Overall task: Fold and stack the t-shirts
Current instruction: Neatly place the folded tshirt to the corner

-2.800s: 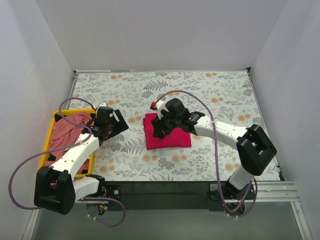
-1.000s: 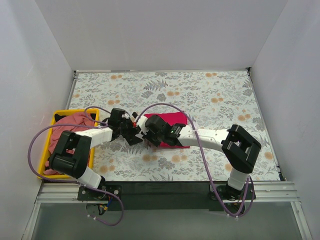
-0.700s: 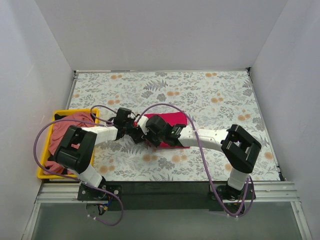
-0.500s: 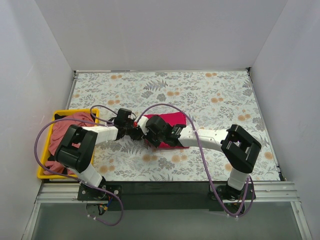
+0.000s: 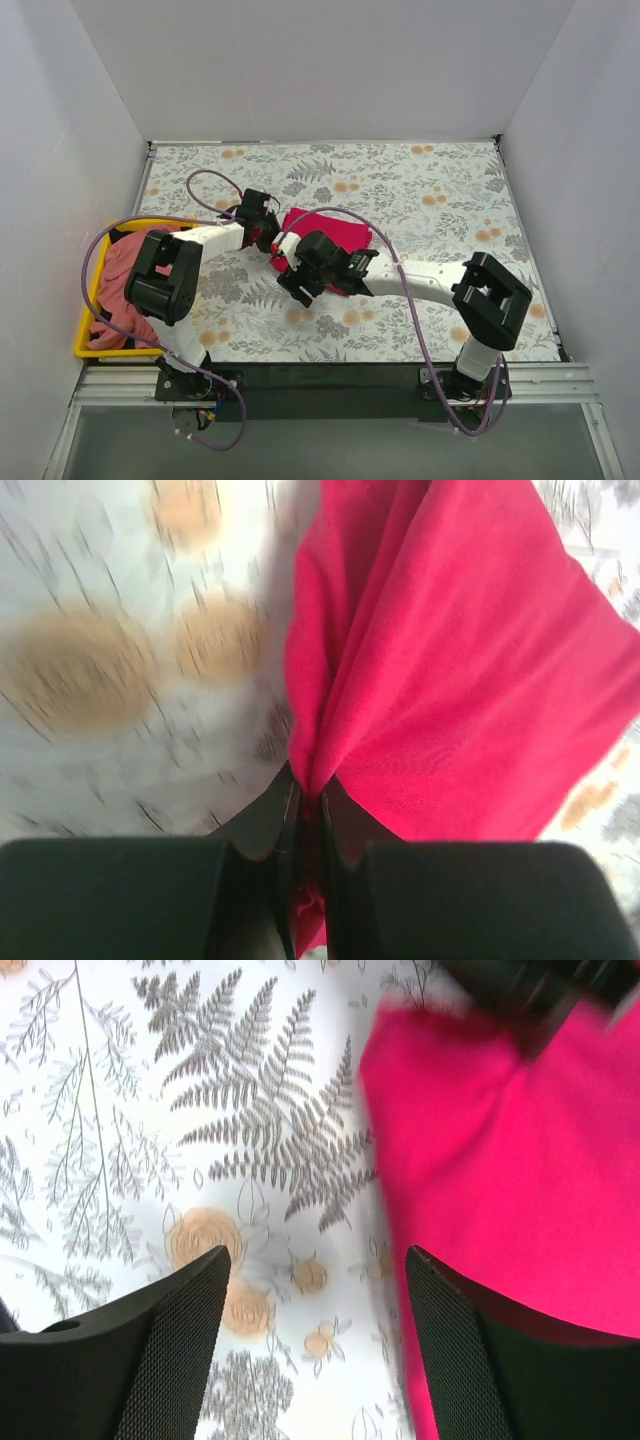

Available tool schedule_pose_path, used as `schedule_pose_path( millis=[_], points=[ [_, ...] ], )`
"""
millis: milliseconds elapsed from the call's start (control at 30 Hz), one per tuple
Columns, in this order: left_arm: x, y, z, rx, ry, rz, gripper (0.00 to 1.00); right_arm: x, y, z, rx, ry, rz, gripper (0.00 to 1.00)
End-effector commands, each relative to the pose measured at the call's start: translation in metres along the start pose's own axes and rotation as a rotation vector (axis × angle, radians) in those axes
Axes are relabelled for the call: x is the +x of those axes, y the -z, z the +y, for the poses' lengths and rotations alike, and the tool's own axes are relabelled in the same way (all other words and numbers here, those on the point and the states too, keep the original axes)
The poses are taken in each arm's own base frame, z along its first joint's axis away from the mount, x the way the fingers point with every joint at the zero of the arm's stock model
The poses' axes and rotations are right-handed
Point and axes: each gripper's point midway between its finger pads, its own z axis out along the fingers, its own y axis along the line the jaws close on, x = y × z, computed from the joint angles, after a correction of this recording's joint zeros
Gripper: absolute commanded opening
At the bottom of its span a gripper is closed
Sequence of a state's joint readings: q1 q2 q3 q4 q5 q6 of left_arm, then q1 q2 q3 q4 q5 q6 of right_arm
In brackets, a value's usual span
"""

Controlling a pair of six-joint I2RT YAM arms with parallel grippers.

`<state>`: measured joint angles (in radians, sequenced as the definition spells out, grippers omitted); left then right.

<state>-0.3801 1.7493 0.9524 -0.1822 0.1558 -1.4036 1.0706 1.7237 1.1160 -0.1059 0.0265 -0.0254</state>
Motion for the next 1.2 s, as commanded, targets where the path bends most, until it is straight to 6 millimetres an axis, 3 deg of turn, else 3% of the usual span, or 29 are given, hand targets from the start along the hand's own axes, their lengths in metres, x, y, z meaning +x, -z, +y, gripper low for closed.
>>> schedule_pose_path(
  millis=[0,67,133,200,400,600,800,867,1167],
  points=[
    [-0.055,0.003,0.021,-0.135,-0.183,-0.109,0.00,-0.009,0.029,-0.001,0.015,-0.013,-0.035,0.78],
    [-0.088,0.001,0.027,-0.195,-0.215,-0.162,0.00,0.005,0.040,-0.002,0.023,-0.017,-0.011,0.79],
    [-0.107,0.002,0.040,-0.266,-0.274,-0.175,0.00,0.011,0.051,-0.001,0.028,-0.046,-0.006,0.79],
    [-0.137,0.003,0.051,-0.331,-0.283,-0.215,0.00,0.031,0.057,-0.003,0.043,-0.056,0.041,0.79],
    [-0.212,0.006,0.088,-0.499,-0.354,-0.306,0.00,0.058,0.075,-0.008,0.055,-0.093,0.114,0.84],
    [-0.271,0.015,0.144,-0.653,-0.321,-0.370,0.00,0.080,0.082,-0.009,0.033,-0.161,0.202,0.93],
    [-0.304,0.022,0.173,-0.750,-0.333,-0.412,0.00,0.090,0.082,-0.013,0.040,-0.194,0.268,0.93],
    [-0.321,0.035,0.201,-0.810,-0.307,-0.436,0.00,0.086,0.083,-0.014,0.044,-0.206,0.283,0.93],
    [-0.361,0.053,0.246,-0.912,-0.311,-0.484,0.00,0.068,0.090,-0.021,0.082,-0.220,0.290,0.94]
  ],
)
